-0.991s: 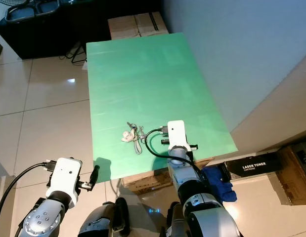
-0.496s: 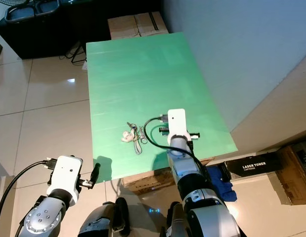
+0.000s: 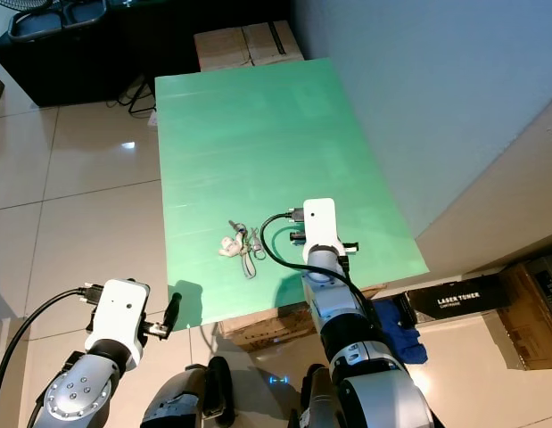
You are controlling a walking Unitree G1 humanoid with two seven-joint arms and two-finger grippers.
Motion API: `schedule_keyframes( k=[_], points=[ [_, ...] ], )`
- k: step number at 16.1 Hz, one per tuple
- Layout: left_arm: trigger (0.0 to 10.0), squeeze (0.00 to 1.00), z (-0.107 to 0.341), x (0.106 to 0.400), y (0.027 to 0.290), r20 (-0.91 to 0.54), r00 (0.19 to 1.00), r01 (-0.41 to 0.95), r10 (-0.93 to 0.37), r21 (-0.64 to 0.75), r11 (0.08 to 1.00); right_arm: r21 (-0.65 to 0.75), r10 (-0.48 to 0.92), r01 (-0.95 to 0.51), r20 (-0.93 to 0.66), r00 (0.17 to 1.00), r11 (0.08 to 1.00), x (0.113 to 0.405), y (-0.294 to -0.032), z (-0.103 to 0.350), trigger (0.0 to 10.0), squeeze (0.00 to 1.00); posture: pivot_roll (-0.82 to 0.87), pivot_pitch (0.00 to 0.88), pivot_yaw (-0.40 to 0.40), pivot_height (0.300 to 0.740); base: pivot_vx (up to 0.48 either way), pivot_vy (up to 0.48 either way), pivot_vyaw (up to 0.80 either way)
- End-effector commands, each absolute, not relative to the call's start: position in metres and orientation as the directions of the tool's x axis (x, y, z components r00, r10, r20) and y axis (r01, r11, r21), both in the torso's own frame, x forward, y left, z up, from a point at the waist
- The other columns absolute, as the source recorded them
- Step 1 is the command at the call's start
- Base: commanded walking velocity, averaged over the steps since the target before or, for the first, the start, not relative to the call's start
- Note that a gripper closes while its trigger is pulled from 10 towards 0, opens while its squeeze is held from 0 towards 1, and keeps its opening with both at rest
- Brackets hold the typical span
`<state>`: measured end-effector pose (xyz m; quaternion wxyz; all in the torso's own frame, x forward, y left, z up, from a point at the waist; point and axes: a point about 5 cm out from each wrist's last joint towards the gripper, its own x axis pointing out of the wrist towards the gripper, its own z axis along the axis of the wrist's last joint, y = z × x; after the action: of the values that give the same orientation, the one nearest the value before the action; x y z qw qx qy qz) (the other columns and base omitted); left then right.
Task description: Hang keys on a hook
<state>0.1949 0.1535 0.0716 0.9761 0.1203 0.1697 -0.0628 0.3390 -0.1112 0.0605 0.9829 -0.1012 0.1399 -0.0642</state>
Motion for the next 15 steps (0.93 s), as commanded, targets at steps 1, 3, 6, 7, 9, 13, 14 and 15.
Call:
schedule_keyframes(
  k=[1, 3, 6, 7, 9, 13, 14, 15],
  points=[
    [10.0, 0.00, 0.067, 0.190, 0.156, -0.377, 0.923, 0.165, -0.075, 0.211, 0.964, -0.208, -0.151, 0.089, -0.302, 0.941, 0.974, 0.333, -0.112, 0.051, 10.0, 1.00, -0.02, 0.266, 0.081, 0.740, 0.000, 0.000, 0.00],
    [10.0, 0.00, 0.067, 0.190, 0.155, -0.378, 0.923, 0.168, -0.078, 0.210, 0.963, -0.202, -0.146, 0.086, -0.307, 0.940, 0.976, 0.332, -0.112, 0.049, 10.0, 1.00, -0.02, 0.267, 0.083, 0.740, 0.000, 0.000, 0.00],
    [10.0, 0.00, 0.067, 0.189, 0.155, -0.378, 0.922, 0.170, -0.080, 0.211, 0.963, -0.185, -0.139, 0.083, -0.312, 0.940, 0.979, 0.331, -0.111, 0.048, 10.0, 1.00, -0.02, 0.268, 0.085, 0.740, 0.000, 0.000, 0.00],
    [10.0, 0.00, 0.066, 0.189, 0.155, -0.378, 0.922, 0.171, -0.081, 0.211, 0.963, -0.179, -0.134, 0.080, -0.315, 0.940, 0.981, 0.331, -0.110, 0.048, 10.0, 1.00, -0.02, 0.268, 0.085, 0.740, 0.000, 0.000, 0.00],
    [10.0, 0.00, 0.067, 0.188, 0.155, -0.379, 0.922, 0.171, -0.081, 0.210, 0.963, -0.172, -0.122, 0.070, -0.315, 0.941, 0.983, 0.331, -0.109, 0.047, 10.0, 1.00, -0.01, 0.273, 0.087, 0.740, 0.000, 0.000, 0.00],
    [10.0, 0.00, 0.067, 0.188, 0.155, -0.379, 0.922, 0.170, -0.080, 0.210, 0.963, -0.207, -0.138, 0.069, -0.341, 0.930, 0.976, 0.332, -0.114, 0.042, 10.0, 1.00, -0.01, 0.276, 0.085, 0.740, 0.000, 0.000, 0.00],
    [10.0, 0.00, 0.067, 0.188, 0.155, -0.379, 0.922, 0.168, -0.078, 0.211, 0.963, -0.213, -0.148, 0.075, -0.354, 0.923, 0.974, 0.330, -0.117, 0.040, 10.0, 0.00, 0.00, 0.278, 0.085, 0.740, 0.000, 0.000, 0.00],
    [10.0, 0.00, 0.068, 0.187, 0.155, -0.379, 0.922, 0.167, -0.077, 0.211, 0.963, -0.218, -0.149, 0.071, -0.366, 0.919, 0.973, 0.330, -0.118, 0.038, 10.0, 0.00, 0.00, 0.280, 0.085, 0.740, 0.000, 0.000, 0.00]
  ],
)
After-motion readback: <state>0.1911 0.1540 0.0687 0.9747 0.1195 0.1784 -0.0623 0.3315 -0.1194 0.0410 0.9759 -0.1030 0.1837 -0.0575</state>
